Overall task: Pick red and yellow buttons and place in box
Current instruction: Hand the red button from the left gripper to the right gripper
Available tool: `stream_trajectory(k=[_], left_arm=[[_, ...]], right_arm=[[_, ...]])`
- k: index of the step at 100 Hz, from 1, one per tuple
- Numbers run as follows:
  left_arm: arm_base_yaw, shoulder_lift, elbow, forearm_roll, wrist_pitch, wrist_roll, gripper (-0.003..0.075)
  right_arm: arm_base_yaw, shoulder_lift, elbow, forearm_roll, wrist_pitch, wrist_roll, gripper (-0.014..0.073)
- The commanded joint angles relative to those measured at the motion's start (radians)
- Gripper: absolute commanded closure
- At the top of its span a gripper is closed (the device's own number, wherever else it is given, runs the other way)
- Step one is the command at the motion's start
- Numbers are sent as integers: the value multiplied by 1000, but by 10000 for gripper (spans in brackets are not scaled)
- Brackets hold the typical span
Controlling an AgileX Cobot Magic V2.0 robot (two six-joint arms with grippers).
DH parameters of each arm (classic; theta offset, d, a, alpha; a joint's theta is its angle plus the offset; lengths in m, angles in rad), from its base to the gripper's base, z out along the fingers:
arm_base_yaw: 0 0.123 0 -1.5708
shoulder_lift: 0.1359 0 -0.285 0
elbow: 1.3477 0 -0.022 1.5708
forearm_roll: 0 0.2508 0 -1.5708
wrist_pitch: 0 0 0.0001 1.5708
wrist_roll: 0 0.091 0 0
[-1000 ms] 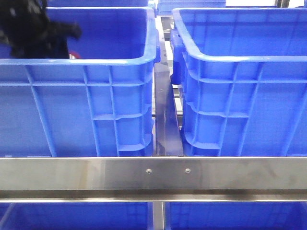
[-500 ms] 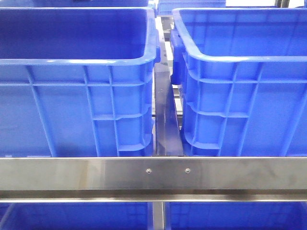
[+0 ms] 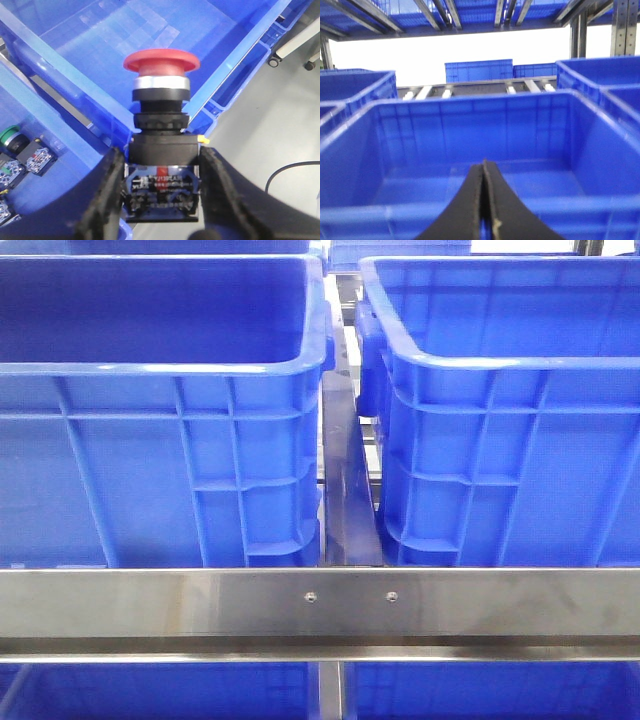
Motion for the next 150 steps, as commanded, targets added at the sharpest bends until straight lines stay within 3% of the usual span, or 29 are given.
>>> stream_trajectory(k=[1, 39, 73, 83, 102, 113, 123, 150], left_arm=[[-7, -33, -29, -5, -59, 4, 739], [-7, -33, -29, -3, -58, 4, 739], [-7, -33, -29, -3, -58, 4, 739], [-7, -33, -29, -3, -58, 4, 739], [-7, -33, -29, -3, -58, 4, 739], [-7, -33, -29, -3, -56, 4, 739], [-7, -33, -29, -3, -56, 4, 739], [-7, -33, -29, -3, -56, 4, 739]], right_arm=[[-5, -3, -132, 2, 47, -5, 662], [-5, 324, -632, 103, 620, -5, 662], [-5, 481, -696, 293, 669, -5, 645], [-3, 490, -695, 357, 669, -5, 524], [-3, 491, -695, 505, 652, -5, 123], [-3, 507, -695, 609, 634, -11, 41], [-2, 550, -695, 779, 634, -100, 43], [-2, 765, -696, 1363, 769, -609, 43]])
